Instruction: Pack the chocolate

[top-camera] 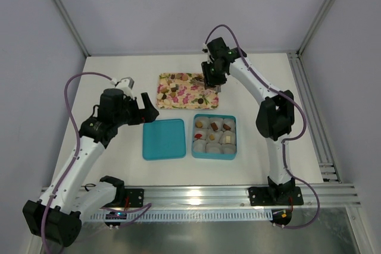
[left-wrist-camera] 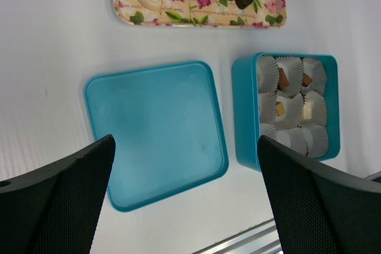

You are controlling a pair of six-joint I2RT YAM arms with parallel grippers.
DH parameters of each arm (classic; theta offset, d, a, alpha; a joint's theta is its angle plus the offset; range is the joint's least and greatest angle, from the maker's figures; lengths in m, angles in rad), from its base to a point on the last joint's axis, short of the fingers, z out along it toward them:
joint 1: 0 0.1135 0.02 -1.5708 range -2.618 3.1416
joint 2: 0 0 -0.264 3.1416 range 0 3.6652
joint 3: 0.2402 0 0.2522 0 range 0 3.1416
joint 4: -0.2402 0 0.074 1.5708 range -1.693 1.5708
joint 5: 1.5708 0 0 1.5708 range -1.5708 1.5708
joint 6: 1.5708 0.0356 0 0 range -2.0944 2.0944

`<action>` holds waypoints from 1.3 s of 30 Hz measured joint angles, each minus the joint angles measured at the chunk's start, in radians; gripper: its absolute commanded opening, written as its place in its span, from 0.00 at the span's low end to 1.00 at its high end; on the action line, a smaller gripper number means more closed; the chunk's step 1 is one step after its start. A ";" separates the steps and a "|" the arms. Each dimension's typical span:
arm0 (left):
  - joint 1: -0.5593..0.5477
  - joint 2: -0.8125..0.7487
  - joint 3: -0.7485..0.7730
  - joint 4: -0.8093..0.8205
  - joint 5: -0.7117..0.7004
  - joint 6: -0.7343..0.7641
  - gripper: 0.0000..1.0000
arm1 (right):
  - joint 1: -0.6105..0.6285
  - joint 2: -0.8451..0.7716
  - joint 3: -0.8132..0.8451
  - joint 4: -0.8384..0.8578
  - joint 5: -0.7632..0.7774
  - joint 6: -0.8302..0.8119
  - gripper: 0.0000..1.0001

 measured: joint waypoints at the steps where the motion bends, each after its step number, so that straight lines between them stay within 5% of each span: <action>1: 0.000 0.001 0.000 0.000 0.000 0.000 1.00 | -0.003 0.016 0.011 0.000 0.001 0.000 0.42; 39: 0.000 0.024 0.000 -0.003 -0.002 0.000 1.00 | -0.020 0.043 0.017 0.028 -0.035 0.000 0.31</action>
